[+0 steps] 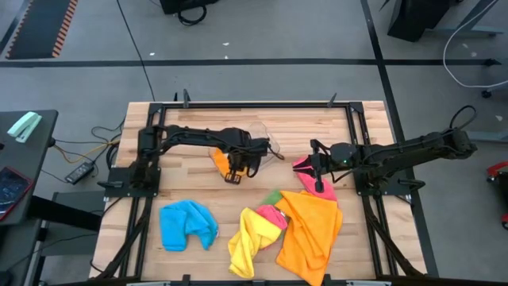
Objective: Fold microfiber towels
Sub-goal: Put the folded orange microfiber towel into the transparent bin
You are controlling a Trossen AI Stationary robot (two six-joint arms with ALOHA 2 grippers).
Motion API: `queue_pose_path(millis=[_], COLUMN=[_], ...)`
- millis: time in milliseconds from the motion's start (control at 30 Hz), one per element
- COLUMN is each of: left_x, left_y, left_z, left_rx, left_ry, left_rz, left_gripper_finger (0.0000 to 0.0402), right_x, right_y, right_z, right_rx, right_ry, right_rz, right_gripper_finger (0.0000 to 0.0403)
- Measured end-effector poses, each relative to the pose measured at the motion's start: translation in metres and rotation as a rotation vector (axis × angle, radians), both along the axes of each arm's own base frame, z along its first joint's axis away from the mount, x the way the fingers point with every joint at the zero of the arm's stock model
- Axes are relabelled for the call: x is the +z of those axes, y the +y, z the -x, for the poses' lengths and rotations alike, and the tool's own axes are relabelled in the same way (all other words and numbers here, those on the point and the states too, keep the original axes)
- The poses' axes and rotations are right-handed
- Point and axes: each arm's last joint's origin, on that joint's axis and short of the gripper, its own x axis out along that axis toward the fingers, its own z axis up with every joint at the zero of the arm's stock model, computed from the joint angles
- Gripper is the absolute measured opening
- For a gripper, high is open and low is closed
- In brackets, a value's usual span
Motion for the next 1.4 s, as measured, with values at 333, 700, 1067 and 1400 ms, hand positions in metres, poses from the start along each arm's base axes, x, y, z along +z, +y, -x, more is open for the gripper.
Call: queue_pose_path(millis=[333, 700, 1067, 1400], left_x=[-0.011, -0.049, 0.017, -0.016], left_y=[0.037, 0.038, 0.031, 0.052], left_z=[0.005, -0.004, -0.009, 0.019], left_rx=[0.682, 0.65, 0.651, 0.7], left_ry=[0.017, 0.115, 0.035, 0.217], left_rz=[0.105, 0.138, -0.011, -0.071], left_gripper_finger=[0.0009, 0.0006, 0.0019, 0.0019], right_x=[0.001, 0.0, 0.0, 0.0], right_y=[0.0, 0.0, 0.0, 0.001], right_z=[0.0, 0.0, 0.0, 0.0], right_rx=[0.008, 0.009, 0.012, 0.025], right_ry=[-0.008, -0.005, -0.005, -0.005], right_rz=[-0.007, -0.008, -0.013, -0.018], right_gripper_finger=[0.0045, 0.0045, 0.0045, 0.0045])
